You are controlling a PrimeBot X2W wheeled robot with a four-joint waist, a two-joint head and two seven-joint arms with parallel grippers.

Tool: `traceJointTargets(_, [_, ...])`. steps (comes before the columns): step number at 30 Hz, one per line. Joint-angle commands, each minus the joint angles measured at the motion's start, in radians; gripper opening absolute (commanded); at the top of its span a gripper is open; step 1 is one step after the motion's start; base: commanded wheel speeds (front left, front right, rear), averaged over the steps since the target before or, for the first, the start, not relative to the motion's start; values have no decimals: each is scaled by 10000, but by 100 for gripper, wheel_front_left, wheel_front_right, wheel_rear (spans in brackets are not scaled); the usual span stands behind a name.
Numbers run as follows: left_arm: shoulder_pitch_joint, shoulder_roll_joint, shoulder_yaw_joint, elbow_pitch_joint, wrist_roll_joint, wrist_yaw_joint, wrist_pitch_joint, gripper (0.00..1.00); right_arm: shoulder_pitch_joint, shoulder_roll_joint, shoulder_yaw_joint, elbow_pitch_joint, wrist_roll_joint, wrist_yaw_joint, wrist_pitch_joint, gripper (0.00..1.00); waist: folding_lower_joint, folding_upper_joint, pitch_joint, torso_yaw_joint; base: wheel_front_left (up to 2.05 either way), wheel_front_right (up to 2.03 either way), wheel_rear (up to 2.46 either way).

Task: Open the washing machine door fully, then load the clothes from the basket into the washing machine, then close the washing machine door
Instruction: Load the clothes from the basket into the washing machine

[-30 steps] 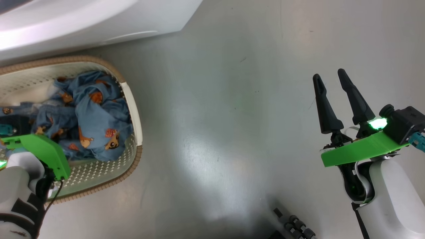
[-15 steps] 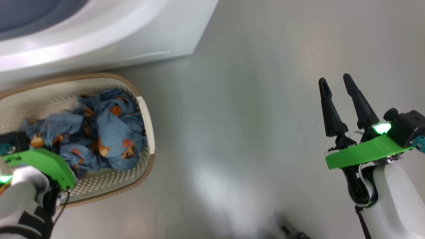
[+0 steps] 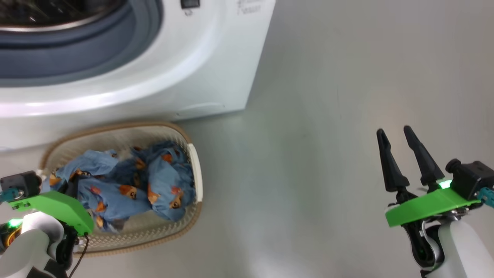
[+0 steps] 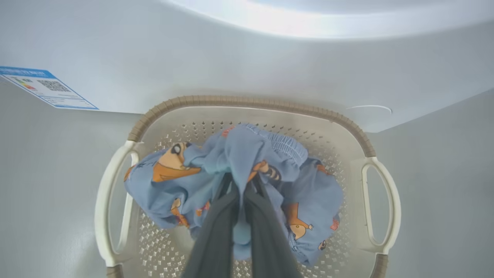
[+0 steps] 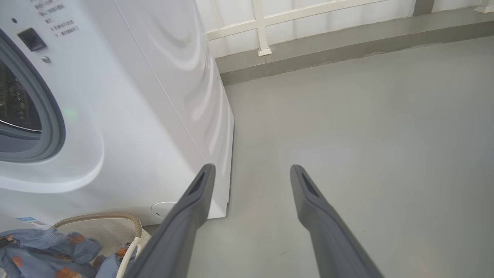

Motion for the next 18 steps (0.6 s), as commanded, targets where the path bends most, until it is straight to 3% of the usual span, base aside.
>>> traceJointTargets(1, [261, 520, 454, -286, 138, 7, -134, 0, 326, -164, 148, -160, 4, 27, -120, 100, -1, 0, -769, 336, 0, 0, 0])
traceJointTargets(7, [1082, 567, 1657, -1795, 1044, 191, -135, 0, 714, -339, 43, -125, 29, 27, -120, 100, -1, 0, -1469, 430, 0, 0, 0])
traceJointTargets(18, [3388, 61, 3926, -5239, 3133, 422, -136, 0, 1501, -603, -327, -153, 63, 27, -120, 100, -1, 0, -2475, 604, 0, 0, 0])
